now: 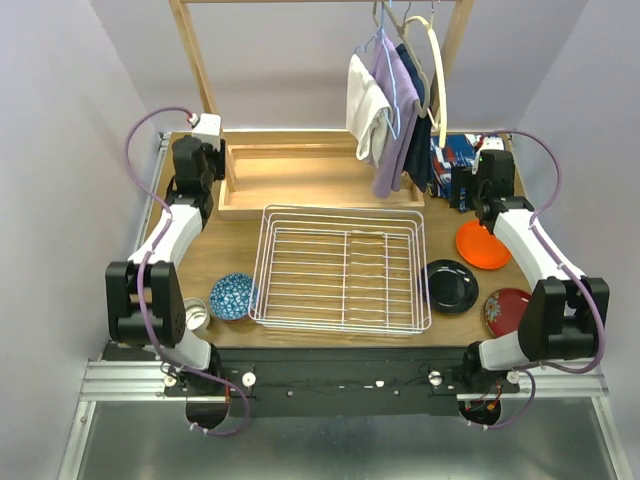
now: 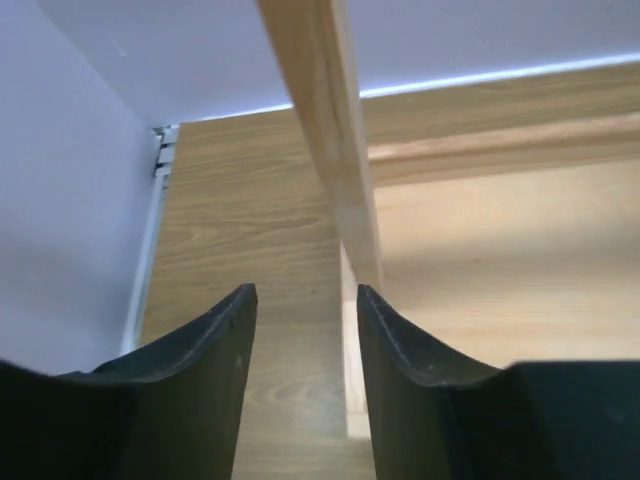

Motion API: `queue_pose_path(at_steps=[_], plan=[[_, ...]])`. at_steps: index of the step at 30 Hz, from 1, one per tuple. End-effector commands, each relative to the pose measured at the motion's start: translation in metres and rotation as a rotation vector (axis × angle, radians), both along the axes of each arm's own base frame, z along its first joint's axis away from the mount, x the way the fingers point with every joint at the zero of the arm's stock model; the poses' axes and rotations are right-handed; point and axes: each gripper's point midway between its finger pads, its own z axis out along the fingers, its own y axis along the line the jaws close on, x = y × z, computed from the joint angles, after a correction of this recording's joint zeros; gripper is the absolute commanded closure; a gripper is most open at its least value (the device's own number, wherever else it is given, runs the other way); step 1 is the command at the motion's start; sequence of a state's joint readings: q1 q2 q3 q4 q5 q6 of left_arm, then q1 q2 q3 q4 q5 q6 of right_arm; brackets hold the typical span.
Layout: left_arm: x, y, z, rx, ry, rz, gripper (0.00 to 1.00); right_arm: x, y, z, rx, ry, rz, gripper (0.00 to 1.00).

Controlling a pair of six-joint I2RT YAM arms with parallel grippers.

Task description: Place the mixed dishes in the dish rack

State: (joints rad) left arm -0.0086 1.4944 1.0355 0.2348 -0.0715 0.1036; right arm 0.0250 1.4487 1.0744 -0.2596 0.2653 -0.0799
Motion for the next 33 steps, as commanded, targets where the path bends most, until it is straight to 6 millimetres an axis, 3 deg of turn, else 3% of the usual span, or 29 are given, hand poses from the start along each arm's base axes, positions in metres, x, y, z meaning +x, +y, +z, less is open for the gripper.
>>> queue_pose_path(at_steps=[1, 3, 10, 12, 13, 14, 15, 16, 17, 18, 19, 21, 22, 24, 25, 26, 29, 30, 31, 32, 33], plan=[[0.025, -0.022, 0.004, -0.016, 0.104, -0.134, 0.97, -0.006, -0.01, 0.007, -0.074, 0.001, -0.004, 0.0], [0.029, -0.037, -0.009, -0.038, 0.153, -0.217, 1.0, -0.005, -0.01, 0.008, -0.086, 0.006, 0.012, 0.01], [0.055, -0.071, 0.003, 0.0, 0.094, -0.34, 1.0, 0.014, 0.007, 0.027, 0.006, -0.048, 0.046, 0.11], [0.065, -0.082, -0.004, 0.028, 0.094, -0.385, 1.0, 0.025, 0.009, 0.034, 0.027, -0.075, 0.043, 0.2], [0.072, -0.091, 0.007, 0.069, 0.063, -0.415, 1.0, 0.029, 0.011, 0.034, 0.038, -0.081, 0.043, 0.26], [0.078, -0.093, 0.008, 0.1, 0.054, -0.418, 1.0, 0.035, 0.016, 0.028, 0.056, -0.065, 0.065, 0.43], [0.088, -0.093, -0.003, 0.123, 0.068, -0.412, 1.0, 0.037, 0.019, 0.024, 0.067, -0.05, 0.08, 0.54], [0.099, -0.092, 0.013, 0.156, 0.024, -0.4, 1.0, 0.044, 0.023, 0.031, 0.083, -0.066, 0.092, 0.67], [0.106, -0.089, 0.014, 0.168, 0.014, -0.386, 1.0, 0.048, 0.028, 0.032, 0.1, -0.067, 0.112, 0.86], [0.117, -0.085, 0.004, 0.181, 0.022, -0.37, 1.0, 0.053, 0.029, 0.024, 0.107, -0.048, 0.11, 0.94], [0.126, -0.084, 0.019, 0.204, -0.012, -0.357, 1.0, 0.062, 0.029, 0.035, 0.122, -0.077, 0.099, 0.99], [0.14, -0.073, 0.01, 0.272, -0.005, -0.326, 1.0, 0.074, 0.028, 0.032, 0.133, -0.081, 0.075, 0.99], [0.146, -0.068, 0.02, 0.29, -0.033, -0.302, 1.0, 0.08, 0.028, 0.033, 0.139, -0.087, 0.068, 0.99], [0.153, -0.05, 0.019, 0.311, -0.041, -0.243, 1.0, 0.094, 0.027, 0.046, 0.161, -0.133, 0.038, 0.99], [0.156, -0.043, 0.024, 0.309, -0.058, -0.222, 1.0, 0.1, 0.029, 0.036, 0.173, -0.115, 0.031, 0.99], [0.158, -0.037, 0.025, 0.306, -0.06, -0.206, 1.0, 0.109, 0.033, 0.047, 0.206, -0.146, 0.034, 0.99], [0.159, -0.009, 0.027, 0.306, -0.055, -0.15, 1.0, 0.127, 0.048, 0.036, 0.28, -0.127, 0.068, 0.99], [0.158, 0.003, 0.028, 0.31, -0.051, -0.11, 1.0, 0.137, 0.052, 0.048, 0.295, -0.155, 0.08, 0.99], [0.156, 0.022, 0.027, 0.312, -0.047, -0.08, 1.0, 0.142, 0.055, 0.048, 0.305, -0.155, 0.086, 0.99], [0.156, 0.031, 0.028, 0.313, -0.045, -0.063, 1.0, 0.15, 0.065, 0.033, 0.309, -0.127, 0.105, 0.99], [0.155, 0.039, 0.029, 0.316, -0.046, -0.049, 1.0, 0.161, 0.071, 0.049, 0.306, -0.164, 0.122, 0.99]])
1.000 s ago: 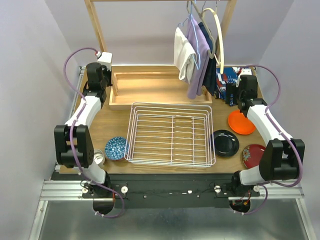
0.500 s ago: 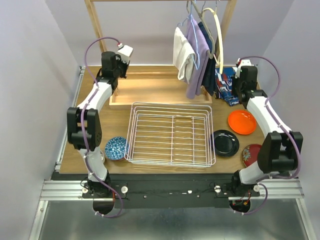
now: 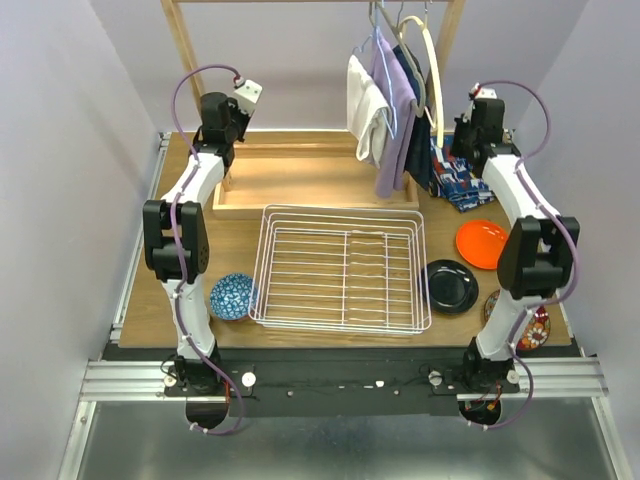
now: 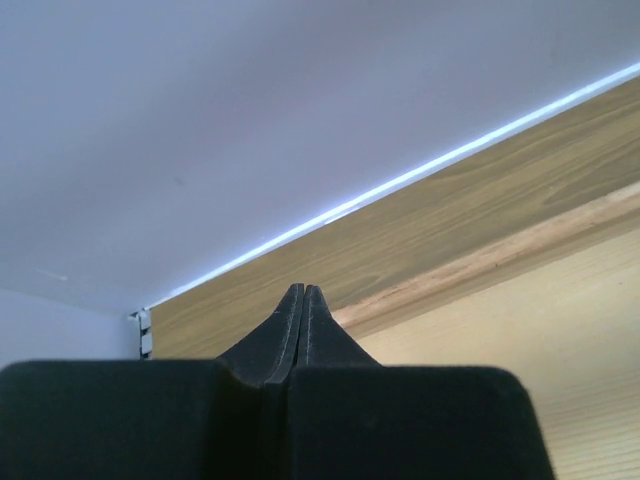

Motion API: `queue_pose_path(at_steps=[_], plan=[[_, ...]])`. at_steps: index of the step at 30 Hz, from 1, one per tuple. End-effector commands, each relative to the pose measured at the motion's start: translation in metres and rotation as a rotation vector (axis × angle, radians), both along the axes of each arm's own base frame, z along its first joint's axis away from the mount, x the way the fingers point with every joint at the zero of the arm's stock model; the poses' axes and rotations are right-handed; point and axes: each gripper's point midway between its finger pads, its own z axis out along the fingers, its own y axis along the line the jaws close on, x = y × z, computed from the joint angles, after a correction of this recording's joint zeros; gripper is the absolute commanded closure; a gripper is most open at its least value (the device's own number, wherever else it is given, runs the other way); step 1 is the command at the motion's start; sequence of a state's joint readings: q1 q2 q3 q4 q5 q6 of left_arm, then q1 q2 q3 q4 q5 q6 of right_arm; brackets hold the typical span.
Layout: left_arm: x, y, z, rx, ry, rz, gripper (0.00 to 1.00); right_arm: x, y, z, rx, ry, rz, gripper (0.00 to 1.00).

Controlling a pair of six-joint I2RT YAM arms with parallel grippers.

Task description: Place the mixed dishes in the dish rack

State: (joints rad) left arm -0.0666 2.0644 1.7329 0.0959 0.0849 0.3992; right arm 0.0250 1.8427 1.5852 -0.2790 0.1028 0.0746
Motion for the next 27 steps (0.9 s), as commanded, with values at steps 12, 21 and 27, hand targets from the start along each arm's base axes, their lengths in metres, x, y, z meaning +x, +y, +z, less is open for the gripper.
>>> queue_pose_path(at_steps=[12, 21, 27], plan=[[-0.01, 0.197, 0.038, 0.123, -0.101, 0.408, 1.0, 0.079, 0.169, -0.005, 0.123, -0.065, 0.342, 0.99], [-0.018, 0.229, 0.032, 0.177, -0.08, 0.401, 1.0, 0.074, 0.23, -0.006, 0.147, -0.082, 0.442, 0.99], [-0.011, 0.184, 0.044, 0.079, 0.018, 0.166, 1.0, 0.062, 0.249, -0.001, 0.173, -0.079, 0.509, 0.99]])
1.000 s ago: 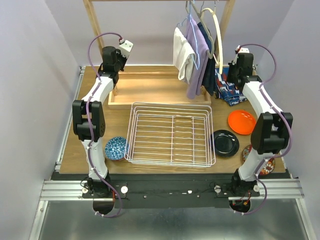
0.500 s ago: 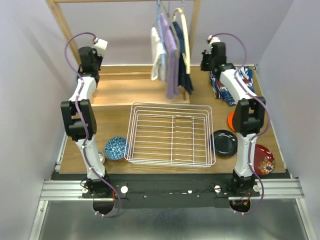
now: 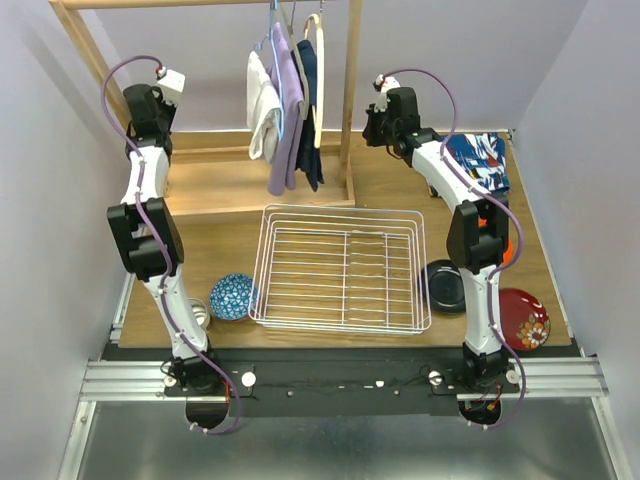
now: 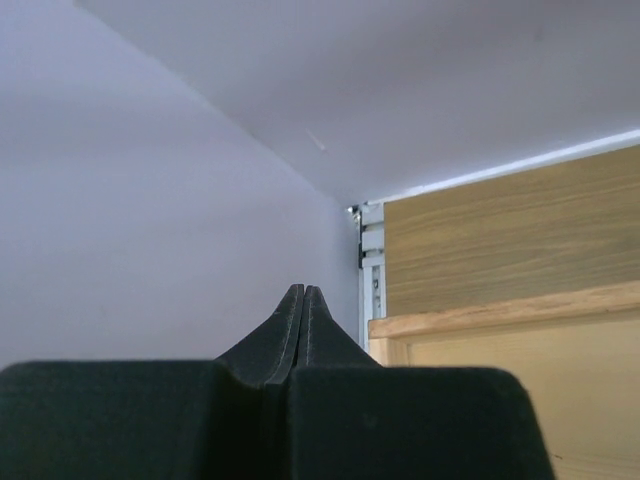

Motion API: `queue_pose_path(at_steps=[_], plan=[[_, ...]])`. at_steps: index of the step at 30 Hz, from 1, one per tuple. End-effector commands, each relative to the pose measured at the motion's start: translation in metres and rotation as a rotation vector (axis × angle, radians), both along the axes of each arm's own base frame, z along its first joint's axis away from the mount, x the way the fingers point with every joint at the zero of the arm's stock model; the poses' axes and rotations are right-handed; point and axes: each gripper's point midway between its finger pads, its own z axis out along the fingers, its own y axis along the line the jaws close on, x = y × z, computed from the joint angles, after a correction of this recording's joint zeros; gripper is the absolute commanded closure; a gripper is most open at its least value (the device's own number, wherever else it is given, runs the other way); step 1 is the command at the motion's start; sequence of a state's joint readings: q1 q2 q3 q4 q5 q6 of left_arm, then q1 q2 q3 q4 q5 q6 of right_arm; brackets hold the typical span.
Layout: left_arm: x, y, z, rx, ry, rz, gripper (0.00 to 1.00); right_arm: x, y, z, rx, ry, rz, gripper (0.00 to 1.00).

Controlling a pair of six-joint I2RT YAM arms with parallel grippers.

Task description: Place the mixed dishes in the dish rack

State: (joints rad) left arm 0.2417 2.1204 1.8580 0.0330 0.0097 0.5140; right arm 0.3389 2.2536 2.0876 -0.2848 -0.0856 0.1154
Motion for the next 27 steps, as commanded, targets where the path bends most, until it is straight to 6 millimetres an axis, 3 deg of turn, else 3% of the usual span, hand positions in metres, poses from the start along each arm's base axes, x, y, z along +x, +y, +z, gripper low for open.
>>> queue_pose_path(at_steps=[1, 3, 4, 6, 7, 9, 10, 15, 16, 18, 19, 21, 22, 27], plan=[[-0.018, -0.048, 0.03, -0.085, 0.062, -0.229, 1.0, -0.003, 0.015, 0.009, 0.037, -0.013, 0.05, 0.99], [-0.037, -0.095, 0.027, -0.08, 0.104, -0.351, 1.0, -0.006, 0.012, 0.005, 0.027, -0.006, 0.044, 0.99], [-0.066, -0.112, 0.021, -0.076, 0.139, -0.386, 1.0, -0.007, 0.012, 0.011, 0.026, -0.018, 0.045, 0.99], [-0.096, -0.133, 0.016, -0.05, 0.15, -0.422, 1.0, -0.009, 0.007, 0.006, -0.002, -0.015, 0.038, 0.99], [-0.125, -0.136, 0.011, -0.053, 0.139, -0.415, 1.0, -0.01, 0.005, 0.007, -0.008, -0.015, 0.038, 0.99], [-0.154, -0.14, 0.003, -0.042, 0.141, -0.435, 1.0, -0.012, 0.002, 0.006, -0.029, -0.014, 0.037, 0.99], [-0.182, -0.138, -0.012, -0.03, 0.185, -0.447, 1.0, -0.014, 0.002, 0.006, -0.033, -0.011, 0.04, 0.99], [-0.241, -0.132, -0.073, -0.141, 0.446, -0.454, 1.0, -0.022, 0.002, 0.012, -0.039, -0.007, 0.059, 0.99], [-0.259, -0.136, -0.1, -0.202, 0.571, -0.466, 1.0, -0.025, 0.001, 0.007, -0.044, 0.008, 0.06, 0.99], [-0.266, -0.139, -0.113, -0.235, 0.673, -0.493, 1.0, -0.029, -0.003, 0.007, -0.048, 0.013, 0.054, 0.99], [-0.278, -0.143, -0.137, -0.299, 0.795, -0.491, 1.0, -0.031, -0.003, 0.006, -0.052, 0.015, 0.053, 0.99], [-0.275, -0.141, -0.145, -0.334, 0.858, -0.476, 1.0, -0.035, -0.008, -0.002, -0.068, 0.033, 0.044, 0.99], [-0.28, -0.141, -0.163, -0.373, 0.933, -0.467, 1.0, -0.036, -0.009, -0.005, -0.072, 0.037, 0.04, 0.99], [-0.254, -0.13, -0.186, -0.378, 0.934, -0.426, 1.0, -0.038, -0.011, -0.011, -0.088, 0.042, 0.043, 0.99]])
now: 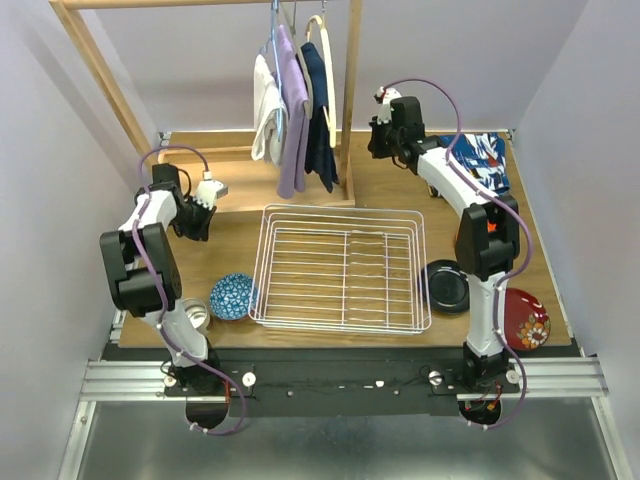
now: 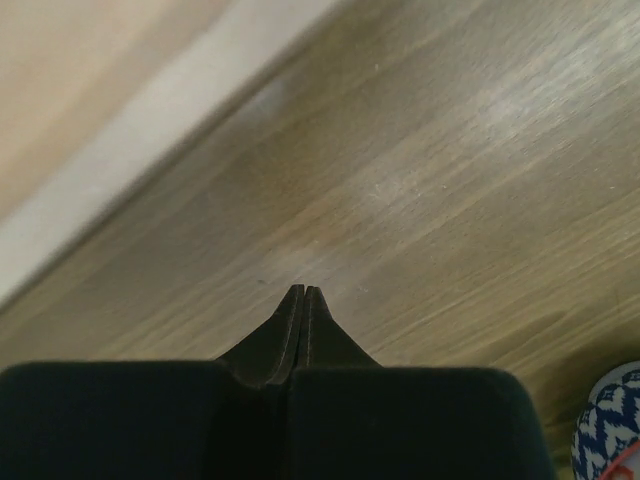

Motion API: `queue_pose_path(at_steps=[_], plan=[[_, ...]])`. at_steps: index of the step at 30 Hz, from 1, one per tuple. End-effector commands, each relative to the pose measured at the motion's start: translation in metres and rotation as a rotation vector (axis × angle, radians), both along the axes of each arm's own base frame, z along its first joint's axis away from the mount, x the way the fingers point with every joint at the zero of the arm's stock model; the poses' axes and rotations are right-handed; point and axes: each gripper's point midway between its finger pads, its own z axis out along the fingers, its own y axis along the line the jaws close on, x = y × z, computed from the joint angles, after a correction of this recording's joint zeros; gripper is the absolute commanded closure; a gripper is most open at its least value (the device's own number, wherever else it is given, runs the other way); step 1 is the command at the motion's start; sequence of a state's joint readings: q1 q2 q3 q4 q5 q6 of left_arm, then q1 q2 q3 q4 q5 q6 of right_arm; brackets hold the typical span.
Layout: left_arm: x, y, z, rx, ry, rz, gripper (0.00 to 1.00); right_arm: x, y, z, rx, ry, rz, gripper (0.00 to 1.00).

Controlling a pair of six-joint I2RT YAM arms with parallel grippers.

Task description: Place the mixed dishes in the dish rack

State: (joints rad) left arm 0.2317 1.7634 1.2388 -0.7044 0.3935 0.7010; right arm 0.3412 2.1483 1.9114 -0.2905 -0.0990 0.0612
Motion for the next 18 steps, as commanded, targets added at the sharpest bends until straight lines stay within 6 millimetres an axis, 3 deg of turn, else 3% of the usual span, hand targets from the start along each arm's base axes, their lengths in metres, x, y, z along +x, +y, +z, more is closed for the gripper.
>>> queue_pose_path(at_steps=[1, 6, 7, 11, 13, 15, 16, 17, 18], plan=[[0.006, 0.001, -0.005, -0.021, 0.051, 0.016, 1.0, -0.006, 0.0, 0.005, -0.025, -0.01, 0.011, 0.99], [0.037, 0.019, -0.027, 0.03, 0.036, 0.092, 1.0, -0.001, 0.015, -0.001, -0.008, -0.005, 0.041, 0.99], [0.041, 0.023, -0.029, 0.045, 0.03, 0.104, 1.0, -0.001, 0.02, -0.011, -0.01, 0.011, 0.049, 0.99], [0.065, 0.037, -0.044, 0.065, 0.037, 0.165, 1.0, 0.003, 0.039, -0.021, -0.008, 0.008, 0.078, 0.99], [0.083, 0.041, -0.037, 0.059, 0.016, 0.191, 1.0, 0.008, 0.053, -0.015, -0.004, -0.017, 0.098, 0.99], [0.099, 0.044, -0.036, 0.053, -0.005, 0.209, 1.0, 0.015, 0.062, -0.023, -0.012, -0.033, 0.103, 0.99], [0.105, 0.046, -0.034, 0.052, -0.016, 0.227, 1.0, 0.019, 0.074, -0.009, -0.011, -0.078, 0.114, 0.99], [0.11, 0.047, -0.039, 0.051, -0.013, 0.237, 1.0, 0.024, 0.079, -0.005, -0.019, -0.103, 0.101, 0.99], [0.125, 0.049, -0.029, 0.05, -0.049, 0.243, 1.0, 0.026, 0.085, -0.008, -0.022, -0.115, 0.106, 0.99]])
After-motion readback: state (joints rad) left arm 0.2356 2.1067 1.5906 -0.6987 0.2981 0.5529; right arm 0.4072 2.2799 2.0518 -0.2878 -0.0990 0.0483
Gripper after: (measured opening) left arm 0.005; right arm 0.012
